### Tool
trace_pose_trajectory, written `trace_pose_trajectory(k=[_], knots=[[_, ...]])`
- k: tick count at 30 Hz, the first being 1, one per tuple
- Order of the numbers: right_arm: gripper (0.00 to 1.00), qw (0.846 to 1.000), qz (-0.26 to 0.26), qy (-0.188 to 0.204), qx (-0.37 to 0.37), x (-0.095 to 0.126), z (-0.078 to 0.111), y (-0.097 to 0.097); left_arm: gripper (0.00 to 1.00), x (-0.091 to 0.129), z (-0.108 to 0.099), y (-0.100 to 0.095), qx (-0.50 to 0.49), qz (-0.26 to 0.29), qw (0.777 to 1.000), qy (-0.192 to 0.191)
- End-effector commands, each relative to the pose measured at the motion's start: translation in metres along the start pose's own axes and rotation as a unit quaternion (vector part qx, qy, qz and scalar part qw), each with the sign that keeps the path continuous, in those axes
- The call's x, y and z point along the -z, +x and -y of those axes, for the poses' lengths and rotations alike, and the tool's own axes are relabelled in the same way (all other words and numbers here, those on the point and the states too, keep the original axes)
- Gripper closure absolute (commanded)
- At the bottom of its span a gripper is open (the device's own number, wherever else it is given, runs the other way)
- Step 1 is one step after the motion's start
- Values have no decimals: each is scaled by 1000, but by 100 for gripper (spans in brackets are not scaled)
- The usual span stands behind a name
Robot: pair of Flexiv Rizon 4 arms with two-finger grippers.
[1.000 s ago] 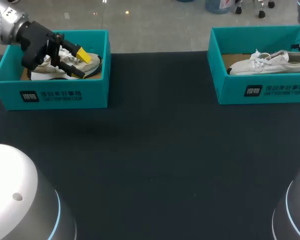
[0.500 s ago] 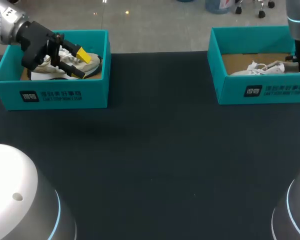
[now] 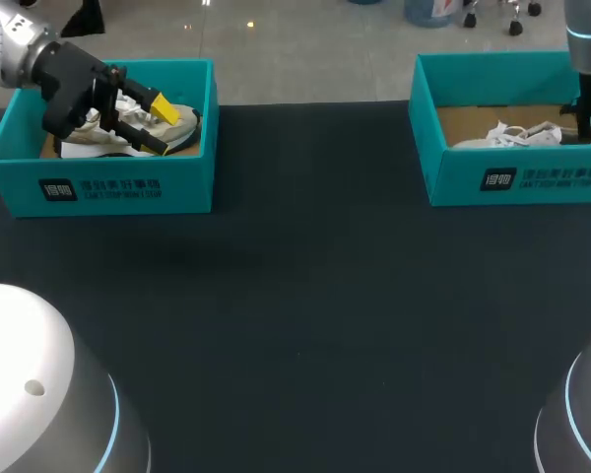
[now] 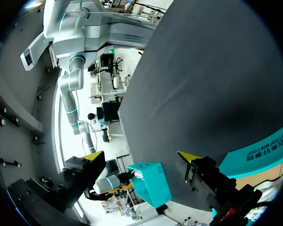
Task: Take the shoe out of the shoebox, open the shoe tongue, remove and reinsert the insole, then place the shoe into the shoebox
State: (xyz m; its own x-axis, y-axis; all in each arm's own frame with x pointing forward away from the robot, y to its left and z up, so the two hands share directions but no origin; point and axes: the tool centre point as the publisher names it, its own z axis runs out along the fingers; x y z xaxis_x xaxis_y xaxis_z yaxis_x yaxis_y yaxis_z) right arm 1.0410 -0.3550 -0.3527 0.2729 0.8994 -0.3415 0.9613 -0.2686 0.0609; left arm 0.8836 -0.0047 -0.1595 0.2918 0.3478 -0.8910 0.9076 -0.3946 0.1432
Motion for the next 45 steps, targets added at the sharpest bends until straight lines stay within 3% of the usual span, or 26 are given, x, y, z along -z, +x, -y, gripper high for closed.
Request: trace_pose_trajectory(k=[1, 10, 15, 23, 26, 29, 31, 32, 33, 45], knots=[[51, 1000, -18, -3, -1, 15, 4, -14, 0, 1, 0, 0, 0, -1, 1000, 1], [49, 997, -72, -24, 18, 62, 17, -23, 0, 1, 0, 0, 0, -1, 1000, 1], [35, 994, -101, -38, 29, 88, 25, -24, 0, 1, 0, 0, 0, -1, 1000, 1], [35, 989, -131, -58, 48, 117, 32, -31, 0, 1, 0, 0, 0, -1, 1000, 1], [26, 983, -151, -71, 70, 130, 36, -33, 0, 1, 0, 0, 0, -1, 1000, 1], [25, 980, -161, -77, 92, 141, 42, -35, 0, 1, 0, 0, 0, -1, 1000, 1], [26, 977, -158, -70, 120, 145, 45, -35, 0, 1, 0, 0, 0, -1, 1000, 1], [6, 976, -161, -62, 131, 146, 46, -34, 0, 1, 0, 0, 0, -1, 1000, 1], [0, 974, -173, -47, 140, 148, 47, -34, 0, 1, 0, 0, 0, -1, 1000, 1], [0, 974, -173, -47, 140, 148, 47, -34, 0, 1, 0, 0, 0, -1, 1000, 1]])
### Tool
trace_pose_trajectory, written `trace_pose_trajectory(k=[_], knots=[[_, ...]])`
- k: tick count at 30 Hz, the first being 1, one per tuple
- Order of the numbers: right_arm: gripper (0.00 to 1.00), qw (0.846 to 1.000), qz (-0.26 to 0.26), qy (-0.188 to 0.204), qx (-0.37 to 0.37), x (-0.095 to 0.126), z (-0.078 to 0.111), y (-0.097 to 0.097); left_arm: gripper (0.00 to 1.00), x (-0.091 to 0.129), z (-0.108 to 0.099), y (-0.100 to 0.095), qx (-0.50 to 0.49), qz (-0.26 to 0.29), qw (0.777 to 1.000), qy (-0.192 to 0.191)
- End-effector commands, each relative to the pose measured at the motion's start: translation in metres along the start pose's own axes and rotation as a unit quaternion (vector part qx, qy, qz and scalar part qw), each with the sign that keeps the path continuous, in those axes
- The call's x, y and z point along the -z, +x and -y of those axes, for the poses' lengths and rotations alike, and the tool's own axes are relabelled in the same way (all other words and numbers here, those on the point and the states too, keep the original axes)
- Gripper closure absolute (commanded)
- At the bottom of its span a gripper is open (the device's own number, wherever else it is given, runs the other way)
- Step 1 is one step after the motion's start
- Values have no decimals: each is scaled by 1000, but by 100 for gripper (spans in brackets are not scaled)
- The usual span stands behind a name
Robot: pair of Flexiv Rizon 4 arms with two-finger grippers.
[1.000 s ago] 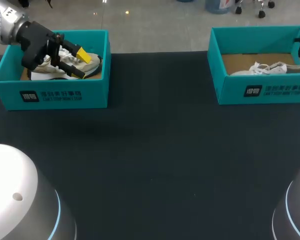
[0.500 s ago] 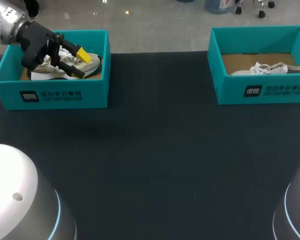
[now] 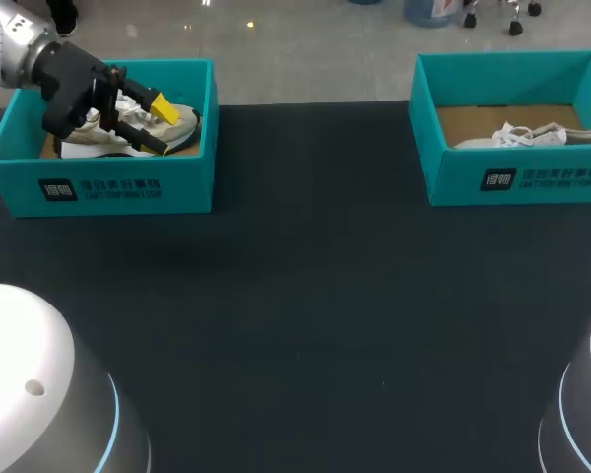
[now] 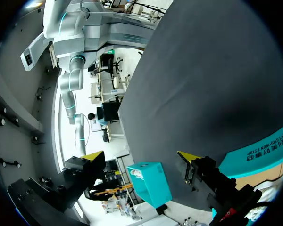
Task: Take the shoe out of the shoebox, open the shoe tongue, remove and reinsert the insole, then place the shoe into the shoebox
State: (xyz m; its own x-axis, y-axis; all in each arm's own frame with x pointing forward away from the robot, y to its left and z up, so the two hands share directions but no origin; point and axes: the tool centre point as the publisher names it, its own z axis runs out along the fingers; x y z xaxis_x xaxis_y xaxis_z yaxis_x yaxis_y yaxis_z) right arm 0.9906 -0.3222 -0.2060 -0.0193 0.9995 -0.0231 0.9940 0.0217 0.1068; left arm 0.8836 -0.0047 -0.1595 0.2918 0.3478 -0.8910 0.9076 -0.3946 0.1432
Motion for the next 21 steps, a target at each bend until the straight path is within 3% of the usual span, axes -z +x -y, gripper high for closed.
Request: trace_pose_trajectory(k=[1, 8, 21], knots=[[0, 1000, 0, 2, 0, 0, -1, 0, 0, 1, 0, 0, 0, -1, 1000, 1], [0, 1000, 0, 2, 0, 0, -1, 0, 0, 1, 0, 0, 0, -1, 1000, 1], [0, 1000, 0, 2, 0, 0, -1, 0, 0, 36, -12, 34, 47, -135, 990, 20]])
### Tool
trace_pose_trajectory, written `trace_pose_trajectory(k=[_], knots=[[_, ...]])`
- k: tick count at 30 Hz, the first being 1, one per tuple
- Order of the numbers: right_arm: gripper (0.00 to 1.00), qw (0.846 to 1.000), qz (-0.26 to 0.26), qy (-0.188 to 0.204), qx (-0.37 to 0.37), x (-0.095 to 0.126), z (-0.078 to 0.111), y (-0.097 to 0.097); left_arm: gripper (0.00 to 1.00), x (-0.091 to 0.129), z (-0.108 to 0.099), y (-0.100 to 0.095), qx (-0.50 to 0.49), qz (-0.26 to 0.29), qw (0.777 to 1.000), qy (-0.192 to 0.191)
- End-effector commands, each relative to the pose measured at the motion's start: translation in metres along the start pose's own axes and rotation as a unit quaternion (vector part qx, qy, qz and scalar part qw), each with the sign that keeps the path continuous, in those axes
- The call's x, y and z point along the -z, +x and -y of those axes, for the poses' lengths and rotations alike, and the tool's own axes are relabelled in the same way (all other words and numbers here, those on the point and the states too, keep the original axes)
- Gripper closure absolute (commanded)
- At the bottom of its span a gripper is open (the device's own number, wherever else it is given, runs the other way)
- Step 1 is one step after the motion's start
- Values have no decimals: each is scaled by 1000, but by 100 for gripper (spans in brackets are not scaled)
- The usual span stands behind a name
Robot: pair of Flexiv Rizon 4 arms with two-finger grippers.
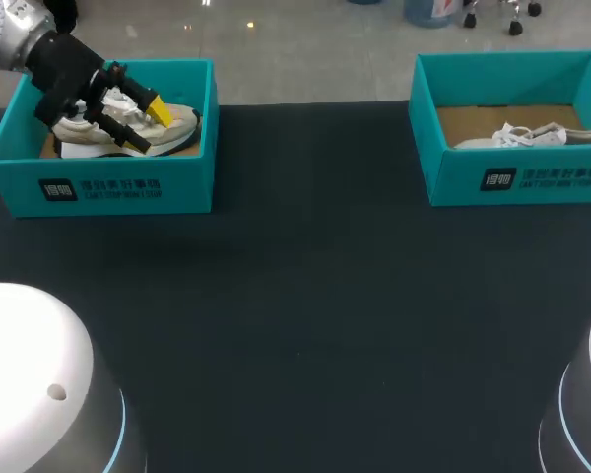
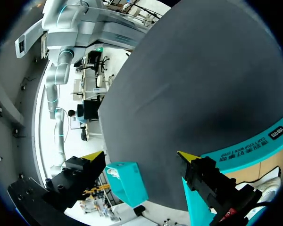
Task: Take the shoe out of the shoebox, open the shoe tongue, remove and reinsert the insole, then place the shoe into the shoebox
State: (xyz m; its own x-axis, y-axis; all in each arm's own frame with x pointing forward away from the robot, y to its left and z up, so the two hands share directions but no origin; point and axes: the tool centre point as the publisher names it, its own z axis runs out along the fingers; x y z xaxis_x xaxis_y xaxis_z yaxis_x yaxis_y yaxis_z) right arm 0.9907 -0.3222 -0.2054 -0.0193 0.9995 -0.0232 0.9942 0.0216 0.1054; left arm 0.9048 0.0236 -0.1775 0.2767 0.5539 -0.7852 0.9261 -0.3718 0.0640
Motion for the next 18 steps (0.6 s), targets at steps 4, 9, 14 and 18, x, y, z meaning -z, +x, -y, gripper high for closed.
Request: trace_pose_trajectory(k=[4, 9, 14, 18], knots=[[0, 1000, 0, 1, 0, 0, -1, 0, 0, 26, -11, 17, 22, -85, 996, 3], [0, 1000, 0, 1, 0, 0, -1, 0, 0, 44, -17, 34, 41, -176, 984, -13], [0, 1000, 0, 1, 0, 0, -1, 0, 0, 71, -20, 53, 71, -289, 954, -36], [0, 1000, 0, 1, 0, 0, -1, 0, 0, 89, -17, 67, 94, -333, 937, -54]])
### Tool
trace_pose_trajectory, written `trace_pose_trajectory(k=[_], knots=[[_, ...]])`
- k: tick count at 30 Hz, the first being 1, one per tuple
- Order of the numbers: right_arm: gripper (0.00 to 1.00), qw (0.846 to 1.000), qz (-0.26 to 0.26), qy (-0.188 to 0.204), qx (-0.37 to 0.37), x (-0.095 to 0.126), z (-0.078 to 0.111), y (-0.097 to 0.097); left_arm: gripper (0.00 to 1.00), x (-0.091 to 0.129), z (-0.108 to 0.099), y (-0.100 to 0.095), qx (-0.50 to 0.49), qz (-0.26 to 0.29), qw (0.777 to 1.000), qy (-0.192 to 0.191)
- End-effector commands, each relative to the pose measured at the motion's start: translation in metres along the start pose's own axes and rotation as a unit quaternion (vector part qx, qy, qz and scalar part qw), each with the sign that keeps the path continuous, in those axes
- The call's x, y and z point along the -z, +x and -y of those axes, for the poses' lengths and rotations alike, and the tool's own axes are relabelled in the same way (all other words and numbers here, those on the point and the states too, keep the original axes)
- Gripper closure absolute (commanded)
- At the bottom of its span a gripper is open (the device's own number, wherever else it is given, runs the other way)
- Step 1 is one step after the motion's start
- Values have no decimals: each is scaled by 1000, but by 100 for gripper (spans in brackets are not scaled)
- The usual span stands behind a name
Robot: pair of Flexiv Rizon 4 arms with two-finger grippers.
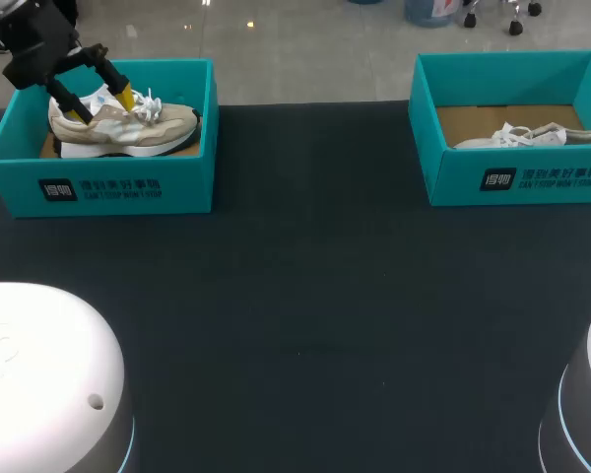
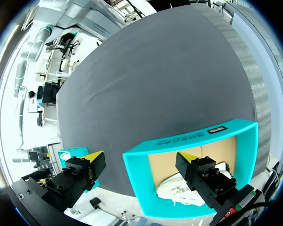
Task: Take the shoe out of the shoebox, open the shoe tongue, remove and reinsert the insole, then place the shoe into the shoebox
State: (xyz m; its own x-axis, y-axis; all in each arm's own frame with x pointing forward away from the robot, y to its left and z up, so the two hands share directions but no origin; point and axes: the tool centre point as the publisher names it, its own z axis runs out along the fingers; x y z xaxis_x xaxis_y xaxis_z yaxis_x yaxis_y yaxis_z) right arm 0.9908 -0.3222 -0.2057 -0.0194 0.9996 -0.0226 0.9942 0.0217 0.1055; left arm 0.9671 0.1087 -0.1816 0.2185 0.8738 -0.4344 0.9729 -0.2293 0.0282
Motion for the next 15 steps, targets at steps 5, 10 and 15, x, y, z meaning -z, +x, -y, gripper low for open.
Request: trace_pose_trajectory(k=[5, 10, 15], knots=[[0, 1000, 0, 1, 0, 0, -1, 0, 0, 17, 7, 20, 41, -130, 990, -37], [0, 1000, 0, 1, 0, 0, -1, 0, 0, 17, 7, 20, 41, -130, 990, -37], [0, 1000, 0, 1, 0, 0, -1, 0, 0, 17, 7, 20, 41, -130, 990, -37]])
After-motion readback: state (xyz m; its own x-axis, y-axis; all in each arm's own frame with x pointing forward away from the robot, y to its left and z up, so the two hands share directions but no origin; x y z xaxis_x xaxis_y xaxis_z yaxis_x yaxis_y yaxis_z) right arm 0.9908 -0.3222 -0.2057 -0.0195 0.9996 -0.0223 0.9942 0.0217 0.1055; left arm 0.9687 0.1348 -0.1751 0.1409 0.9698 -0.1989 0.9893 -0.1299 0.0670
